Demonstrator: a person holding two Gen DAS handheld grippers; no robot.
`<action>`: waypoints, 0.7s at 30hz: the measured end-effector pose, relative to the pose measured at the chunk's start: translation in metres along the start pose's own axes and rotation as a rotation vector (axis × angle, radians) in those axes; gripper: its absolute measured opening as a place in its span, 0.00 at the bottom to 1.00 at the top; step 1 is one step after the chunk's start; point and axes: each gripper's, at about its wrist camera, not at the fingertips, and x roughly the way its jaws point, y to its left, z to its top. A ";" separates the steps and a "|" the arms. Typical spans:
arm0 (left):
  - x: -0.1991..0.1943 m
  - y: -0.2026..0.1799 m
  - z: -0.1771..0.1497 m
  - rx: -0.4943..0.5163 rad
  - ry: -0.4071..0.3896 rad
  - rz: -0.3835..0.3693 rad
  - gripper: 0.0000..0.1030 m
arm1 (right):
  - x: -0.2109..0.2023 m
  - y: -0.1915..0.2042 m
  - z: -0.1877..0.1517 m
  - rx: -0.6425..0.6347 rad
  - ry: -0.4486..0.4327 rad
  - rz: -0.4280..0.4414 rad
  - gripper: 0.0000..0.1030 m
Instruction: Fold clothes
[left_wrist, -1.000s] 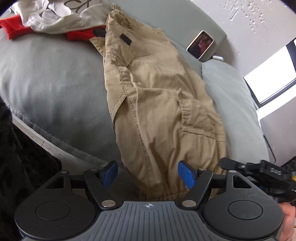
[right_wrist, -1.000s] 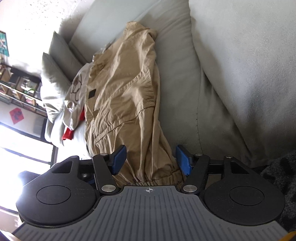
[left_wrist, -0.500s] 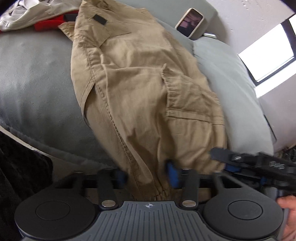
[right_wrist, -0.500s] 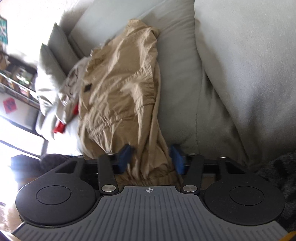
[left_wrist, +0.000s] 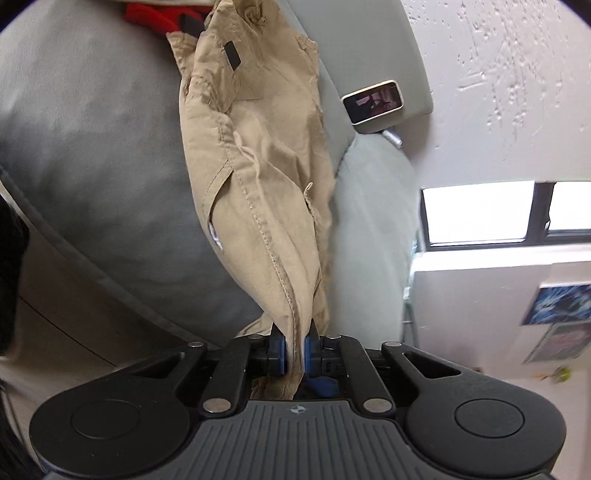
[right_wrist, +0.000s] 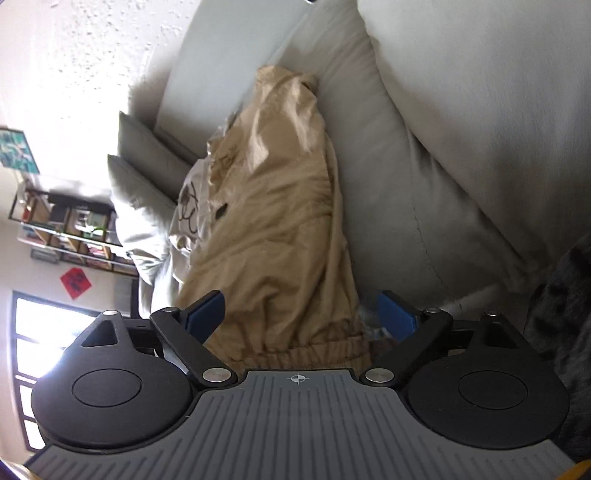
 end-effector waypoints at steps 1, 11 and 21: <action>0.000 0.002 0.000 -0.014 0.002 -0.010 0.06 | 0.006 -0.004 -0.003 0.031 0.012 0.015 0.91; -0.001 0.029 0.004 -0.171 0.011 -0.128 0.06 | 0.066 -0.056 -0.046 0.441 0.062 0.274 0.82; -0.017 0.020 0.007 -0.034 -0.074 0.024 0.41 | 0.022 0.000 -0.053 0.314 -0.108 0.301 0.20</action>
